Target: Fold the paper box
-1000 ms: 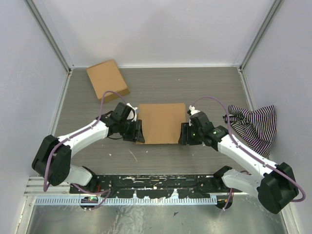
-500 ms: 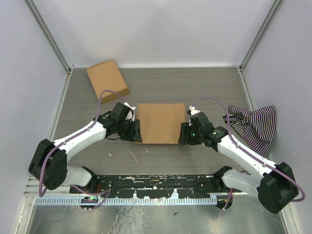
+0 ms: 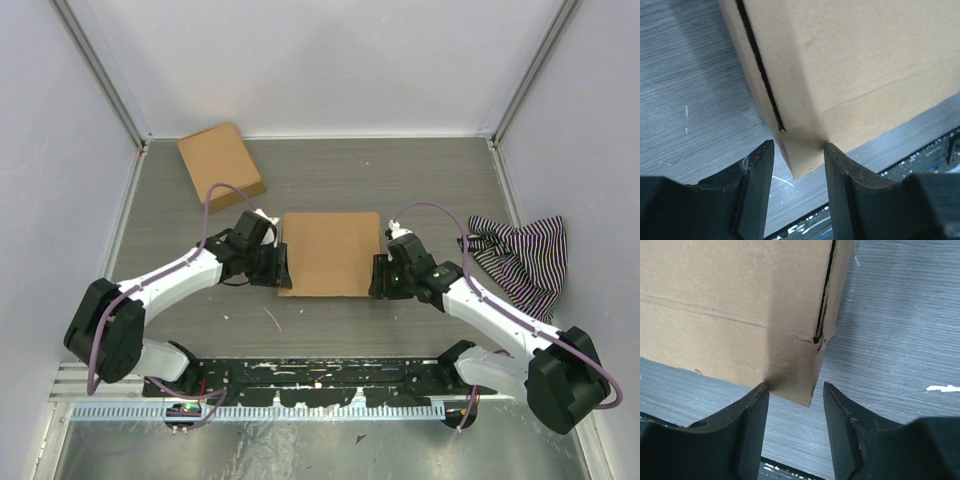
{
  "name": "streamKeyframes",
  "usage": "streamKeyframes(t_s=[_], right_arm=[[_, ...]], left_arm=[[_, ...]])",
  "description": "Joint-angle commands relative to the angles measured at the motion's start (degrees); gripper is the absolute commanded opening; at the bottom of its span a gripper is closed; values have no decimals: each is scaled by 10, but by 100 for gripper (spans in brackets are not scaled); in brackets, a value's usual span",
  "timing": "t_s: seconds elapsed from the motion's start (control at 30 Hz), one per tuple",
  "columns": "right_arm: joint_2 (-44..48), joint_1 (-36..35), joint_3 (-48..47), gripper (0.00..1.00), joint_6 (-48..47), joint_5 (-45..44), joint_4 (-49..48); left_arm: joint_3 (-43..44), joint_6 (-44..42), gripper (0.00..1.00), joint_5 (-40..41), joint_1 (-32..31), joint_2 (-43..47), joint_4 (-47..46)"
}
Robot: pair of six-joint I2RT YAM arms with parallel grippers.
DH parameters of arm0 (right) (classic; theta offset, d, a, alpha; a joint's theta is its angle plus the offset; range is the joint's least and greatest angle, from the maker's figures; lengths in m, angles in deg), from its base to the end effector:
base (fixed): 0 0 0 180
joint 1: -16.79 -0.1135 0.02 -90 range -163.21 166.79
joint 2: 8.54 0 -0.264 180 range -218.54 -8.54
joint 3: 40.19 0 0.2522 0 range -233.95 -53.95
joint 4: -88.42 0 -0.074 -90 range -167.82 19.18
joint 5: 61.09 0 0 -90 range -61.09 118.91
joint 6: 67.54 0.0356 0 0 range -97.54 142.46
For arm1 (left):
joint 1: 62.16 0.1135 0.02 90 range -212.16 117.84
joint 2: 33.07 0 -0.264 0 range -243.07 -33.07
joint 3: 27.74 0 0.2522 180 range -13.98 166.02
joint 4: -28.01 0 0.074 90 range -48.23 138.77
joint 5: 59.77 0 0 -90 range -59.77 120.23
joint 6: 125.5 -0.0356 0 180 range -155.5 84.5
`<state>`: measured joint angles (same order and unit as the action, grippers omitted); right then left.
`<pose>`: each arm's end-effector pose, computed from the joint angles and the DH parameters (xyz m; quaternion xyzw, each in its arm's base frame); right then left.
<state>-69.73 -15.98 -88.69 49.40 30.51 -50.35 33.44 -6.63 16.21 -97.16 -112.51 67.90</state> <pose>0.1705 0.1109 0.2009 -0.0527 0.9493 0.1657 0.2619 0.2149 -0.1610 0.2018 0.0845 0.9513 -0.2436 0.1690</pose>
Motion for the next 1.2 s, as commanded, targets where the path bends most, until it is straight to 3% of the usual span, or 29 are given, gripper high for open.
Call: streamKeyframes(t_s=[0.0, 0.07, 0.27, 0.4, 0.53, 0.6, 0.63, 0.7, 0.77, 0.87, 0.93, 1.07, 1.1, 1.17], right_arm=[[-13, -3, 2, 50, 23, -45, -40], [-24, -3, 8, 44, 37, -53, -53], [1, -9, 15, 8, 46, -58, -64], [36, -12, 10, 5, 49, -69, -42], [30, -12, 0, 4, 49, -75, -30], [22, -14, 0, 9, 55, -84, -30], [18, -14, 0, 21, 60, -91, -30], [7, -14, 0, 54, 68, -105, -26], [3, -15, -3, 59, 74, -112, -20], [13, -17, -3, 59, 77, -110, -15], [22, -18, 3, 51, 73, -85, -32], [3, -20, 9, 9, 68, -34, -74], [-10, -21, 9, 3, 67, -29, -83], [-39, -22, 8, 1, 65, -25, -101]], left_arm=[[-18, 15, 51, 63, -7, -20, -46], [-16, 20, 50, 87, -11, -26, -53], [40, 17, 50, 132, -53, 48, -20], [77, 23, 50, 139, -69, 112, -43], [127, 12, 51, 144, -69, 53, -85], [159, 6, 52, 137, -68, -14, -113], [183, -2, 53, 120, -69, -48, -119], [227, -5, 53, 95, -71, -117, -131], [263, -6, 52, 96, -73, -175, -136], [303, -10, 52, 102, -77, -233, -138], [329, -13, 52, 106, -78, -260, -130], [358, -19, 52, 104, -83, -303, -107], [360, -20, 52, 101, -83, -309, -105], [360, -21, 52, 92, -87, -320, -104]])
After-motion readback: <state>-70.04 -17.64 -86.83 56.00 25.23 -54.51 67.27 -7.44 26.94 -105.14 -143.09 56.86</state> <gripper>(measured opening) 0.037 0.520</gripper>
